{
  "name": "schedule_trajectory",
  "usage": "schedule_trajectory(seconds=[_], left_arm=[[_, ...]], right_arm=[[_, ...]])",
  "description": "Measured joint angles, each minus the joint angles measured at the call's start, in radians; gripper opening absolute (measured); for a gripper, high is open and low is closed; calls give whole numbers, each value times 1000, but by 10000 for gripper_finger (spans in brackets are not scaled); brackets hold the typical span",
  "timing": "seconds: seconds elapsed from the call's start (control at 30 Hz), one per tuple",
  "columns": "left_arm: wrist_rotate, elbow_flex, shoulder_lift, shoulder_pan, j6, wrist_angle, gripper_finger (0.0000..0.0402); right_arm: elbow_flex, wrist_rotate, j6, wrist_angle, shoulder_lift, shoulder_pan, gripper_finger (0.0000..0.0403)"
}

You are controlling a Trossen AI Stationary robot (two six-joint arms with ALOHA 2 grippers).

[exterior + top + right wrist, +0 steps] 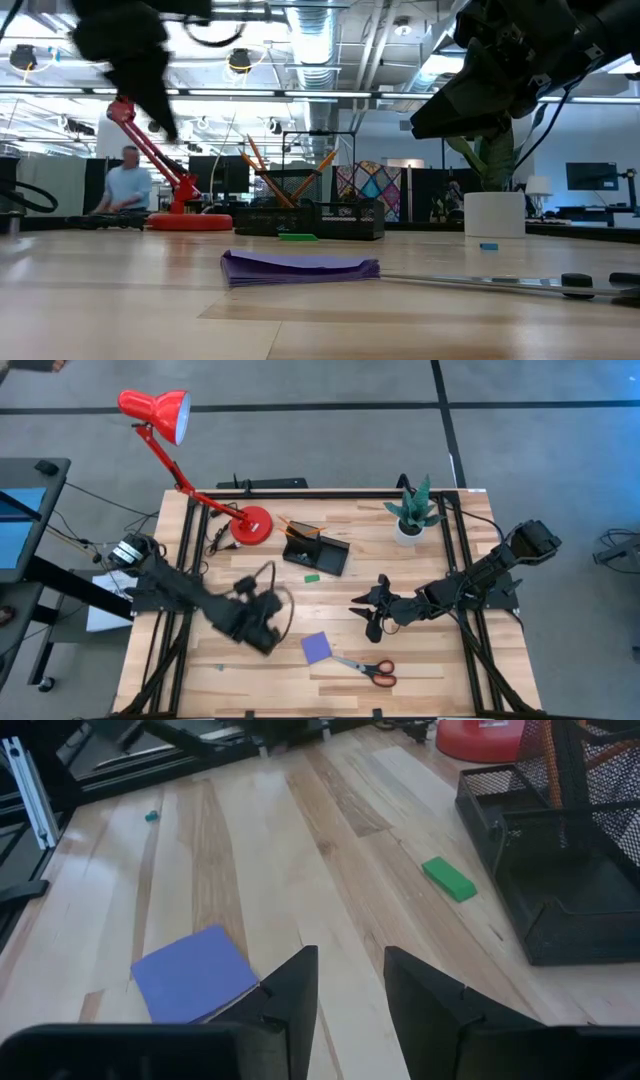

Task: Pick and place office supplies into organizer
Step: Put the pink binder clip into the black desk organizer

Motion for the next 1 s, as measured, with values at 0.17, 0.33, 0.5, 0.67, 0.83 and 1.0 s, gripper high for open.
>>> schedule_trajectory(seconds=[0.17, 0.33, 0.5, 0.67, 0.83, 1.0], left_arm=[[-16, 62, -1, 222, 339, 33, 1], [108, 61, -1, 445, 650, 273, 0], [251, 27, -1, 605, 770, 429, 0], [254, 24, 10, 681, 783, 413, 0], [300, 24, 10, 701, 791, 416, 0], [322, -54, 8, 684, 761, 506, 0]], right_arm=[[0, 0, 1, 1, 0, 0, 111], [0, 0, 1, 1, 0, 0, 111], [0, 0, 2, 6, 0, 1, 111], [0, 0, 1, 2, 10, 2, 111], [0, 2, 1, -1, 10, -11, 111], [0, 10, 0, -3, 10, -23, 111]])
